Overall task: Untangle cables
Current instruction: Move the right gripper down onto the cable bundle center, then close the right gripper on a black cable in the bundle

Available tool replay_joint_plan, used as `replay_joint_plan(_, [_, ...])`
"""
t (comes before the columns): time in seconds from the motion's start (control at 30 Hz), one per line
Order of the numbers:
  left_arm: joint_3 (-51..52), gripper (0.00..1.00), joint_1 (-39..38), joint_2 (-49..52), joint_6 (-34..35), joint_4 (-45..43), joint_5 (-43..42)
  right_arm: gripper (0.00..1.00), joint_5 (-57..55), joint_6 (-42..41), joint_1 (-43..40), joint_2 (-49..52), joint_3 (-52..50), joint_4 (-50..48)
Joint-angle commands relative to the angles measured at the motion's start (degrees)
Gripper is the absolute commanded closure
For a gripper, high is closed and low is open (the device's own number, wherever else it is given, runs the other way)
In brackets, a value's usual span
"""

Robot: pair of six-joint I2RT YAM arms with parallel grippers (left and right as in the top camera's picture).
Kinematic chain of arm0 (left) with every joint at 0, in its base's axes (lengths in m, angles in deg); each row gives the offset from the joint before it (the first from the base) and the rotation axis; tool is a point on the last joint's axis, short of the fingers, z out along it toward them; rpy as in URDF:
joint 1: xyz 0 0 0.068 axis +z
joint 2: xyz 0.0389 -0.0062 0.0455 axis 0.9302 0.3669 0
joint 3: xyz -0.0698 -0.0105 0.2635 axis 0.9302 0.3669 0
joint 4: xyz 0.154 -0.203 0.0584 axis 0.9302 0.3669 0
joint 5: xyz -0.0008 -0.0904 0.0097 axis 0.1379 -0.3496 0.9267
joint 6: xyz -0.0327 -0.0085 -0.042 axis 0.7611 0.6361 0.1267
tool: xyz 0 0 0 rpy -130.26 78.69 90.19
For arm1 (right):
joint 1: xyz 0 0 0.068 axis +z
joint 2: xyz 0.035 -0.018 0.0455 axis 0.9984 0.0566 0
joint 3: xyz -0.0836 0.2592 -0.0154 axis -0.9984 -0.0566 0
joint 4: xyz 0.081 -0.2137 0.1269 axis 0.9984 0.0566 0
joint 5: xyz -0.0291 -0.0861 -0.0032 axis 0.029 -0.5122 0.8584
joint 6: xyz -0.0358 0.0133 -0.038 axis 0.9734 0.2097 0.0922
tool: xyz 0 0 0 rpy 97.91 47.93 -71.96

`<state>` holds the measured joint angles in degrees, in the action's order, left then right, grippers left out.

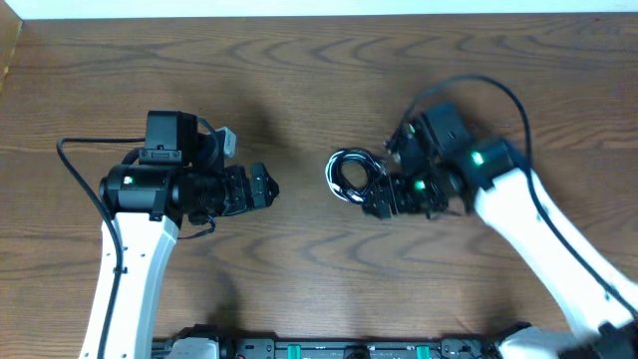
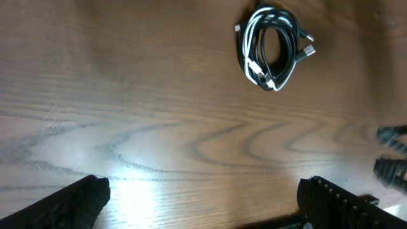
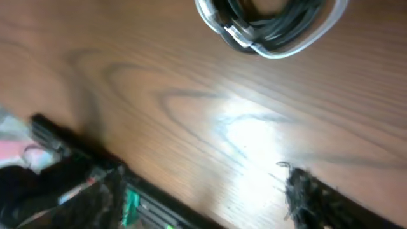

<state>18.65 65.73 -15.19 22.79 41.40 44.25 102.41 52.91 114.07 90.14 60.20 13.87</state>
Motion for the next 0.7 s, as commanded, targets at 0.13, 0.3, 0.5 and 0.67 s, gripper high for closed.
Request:
replay_joint_plan(0.13, [-0.8, 0.00, -0.1, -0.2, 0.3, 1.1, 4.4, 0.01, -8.9, 2.2, 0.2, 6.8, 11.2, -2.0])
replay_joint_plan(0.3, [-0.8, 0.00, 0.9, -0.2, 12.9, 2.9, 12.0, 0.01, -9.0, 2.3, 1.4, 10.1, 11.0, -5.5])
replay_joint_plan(0.5, [-0.8, 0.00, 4.4, -0.1, 13.7, 2.6, 12.7, 0.07, -9.0, 4.6, 5.2, 17.2, 10.9, -9.2])
replay_joint_plan(0.67, [-0.8, 0.00, 4.4, 0.5, 13.5, 3.9, 12.9, 0.27, -9.1, 5.3, 7.8, 21.5, 10.9, -12.0])
